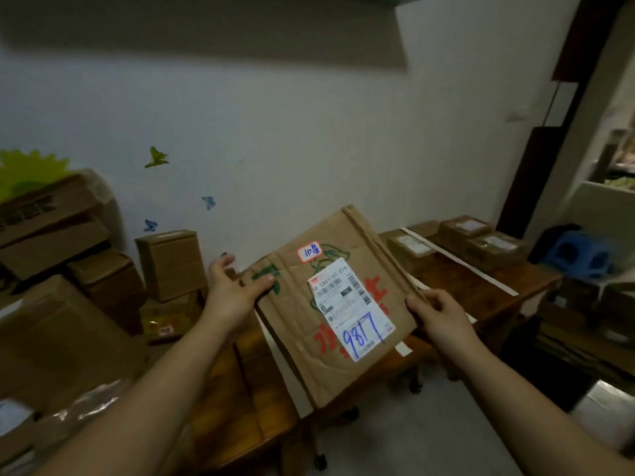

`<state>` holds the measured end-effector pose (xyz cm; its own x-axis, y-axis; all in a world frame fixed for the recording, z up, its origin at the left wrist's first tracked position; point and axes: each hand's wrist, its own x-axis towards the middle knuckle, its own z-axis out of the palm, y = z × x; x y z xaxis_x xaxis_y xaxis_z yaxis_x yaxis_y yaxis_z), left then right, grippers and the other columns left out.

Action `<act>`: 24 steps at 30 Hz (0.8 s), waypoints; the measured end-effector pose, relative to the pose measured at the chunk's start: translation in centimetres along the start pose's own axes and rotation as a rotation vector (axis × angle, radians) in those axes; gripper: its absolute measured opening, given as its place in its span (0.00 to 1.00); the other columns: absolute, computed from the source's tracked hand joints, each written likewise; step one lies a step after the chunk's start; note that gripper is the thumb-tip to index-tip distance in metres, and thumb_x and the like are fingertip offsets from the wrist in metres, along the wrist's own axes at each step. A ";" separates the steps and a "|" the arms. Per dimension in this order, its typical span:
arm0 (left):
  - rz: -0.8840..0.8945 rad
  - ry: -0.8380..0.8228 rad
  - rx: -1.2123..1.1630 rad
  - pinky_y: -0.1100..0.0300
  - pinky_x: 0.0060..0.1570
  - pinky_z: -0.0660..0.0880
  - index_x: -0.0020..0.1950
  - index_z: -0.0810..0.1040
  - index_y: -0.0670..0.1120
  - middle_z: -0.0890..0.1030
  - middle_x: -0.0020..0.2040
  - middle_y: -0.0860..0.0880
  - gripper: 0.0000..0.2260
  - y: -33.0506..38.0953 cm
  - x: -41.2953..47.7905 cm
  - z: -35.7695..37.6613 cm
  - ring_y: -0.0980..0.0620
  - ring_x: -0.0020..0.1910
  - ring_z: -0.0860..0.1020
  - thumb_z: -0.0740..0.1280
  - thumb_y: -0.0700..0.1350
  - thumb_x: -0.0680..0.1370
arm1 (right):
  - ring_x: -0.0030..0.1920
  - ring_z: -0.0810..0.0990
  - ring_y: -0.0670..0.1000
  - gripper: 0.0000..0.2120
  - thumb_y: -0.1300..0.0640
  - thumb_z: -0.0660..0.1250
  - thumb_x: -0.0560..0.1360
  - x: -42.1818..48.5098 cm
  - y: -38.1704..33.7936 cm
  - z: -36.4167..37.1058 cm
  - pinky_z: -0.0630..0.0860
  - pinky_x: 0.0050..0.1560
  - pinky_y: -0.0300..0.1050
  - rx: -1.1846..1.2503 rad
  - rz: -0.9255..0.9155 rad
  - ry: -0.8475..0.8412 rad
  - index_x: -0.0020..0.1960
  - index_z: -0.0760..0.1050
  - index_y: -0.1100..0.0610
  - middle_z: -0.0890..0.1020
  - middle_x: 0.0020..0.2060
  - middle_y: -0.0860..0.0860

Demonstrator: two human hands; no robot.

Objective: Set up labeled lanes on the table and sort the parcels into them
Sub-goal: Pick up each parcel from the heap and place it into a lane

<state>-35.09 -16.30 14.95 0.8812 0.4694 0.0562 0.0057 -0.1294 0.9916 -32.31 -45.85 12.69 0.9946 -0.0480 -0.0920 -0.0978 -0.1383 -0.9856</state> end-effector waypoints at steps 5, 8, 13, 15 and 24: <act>-0.147 -0.068 -0.185 0.47 0.51 0.78 0.66 0.66 0.44 0.77 0.60 0.41 0.26 -1.8 -0.3 11.4 0.43 0.52 0.79 0.72 0.37 0.72 | 0.45 0.79 0.51 0.06 0.50 0.63 0.79 3.9 3.2 -7.7 0.76 0.39 0.44 -0.101 0.028 0.060 0.51 0.72 0.52 0.78 0.47 0.52; -0.150 -0.229 -0.161 0.42 0.51 0.78 0.74 0.58 0.56 0.79 0.56 0.48 0.36 -2.5 -1.2 17.2 0.46 0.53 0.79 0.69 0.33 0.74 | 0.45 0.77 0.51 0.09 0.46 0.60 0.79 6.0 5.0 -11.9 0.69 0.34 0.41 -0.199 0.043 0.029 0.56 0.70 0.50 0.77 0.48 0.50; -0.153 -0.222 -0.045 0.42 0.58 0.75 0.76 0.49 0.60 0.72 0.65 0.48 0.43 -3.9 -0.9 22.5 0.46 0.62 0.74 0.73 0.41 0.72 | 0.54 0.77 0.54 0.18 0.46 0.58 0.80 9.7 6.7 -15.5 0.74 0.48 0.47 -0.270 0.068 -0.028 0.69 0.65 0.47 0.75 0.56 0.50; -0.213 -0.181 -0.004 0.44 0.57 0.76 0.75 0.52 0.53 0.73 0.64 0.46 0.40 -4.7 -0.4 23.6 0.46 0.60 0.75 0.73 0.41 0.72 | 0.54 0.77 0.52 0.18 0.46 0.56 0.81 11.0 7.3 -15.7 0.74 0.48 0.46 -0.313 0.080 -0.075 0.69 0.65 0.49 0.75 0.54 0.48; -0.370 -0.290 0.008 0.44 0.57 0.75 0.76 0.53 0.55 0.69 0.69 0.46 0.39 -9.9 6.6 26.9 0.43 0.62 0.74 0.72 0.41 0.72 | 0.55 0.77 0.49 0.24 0.44 0.62 0.78 19.7 10.2 -12.9 0.76 0.58 0.49 -0.434 0.224 -0.231 0.70 0.65 0.53 0.76 0.56 0.48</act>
<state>-16.64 -35.45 2.34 0.9148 0.2223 -0.3373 0.3474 -0.0067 0.9377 -14.18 -60.97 2.63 0.9248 0.0887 -0.3701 -0.2648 -0.5483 -0.7932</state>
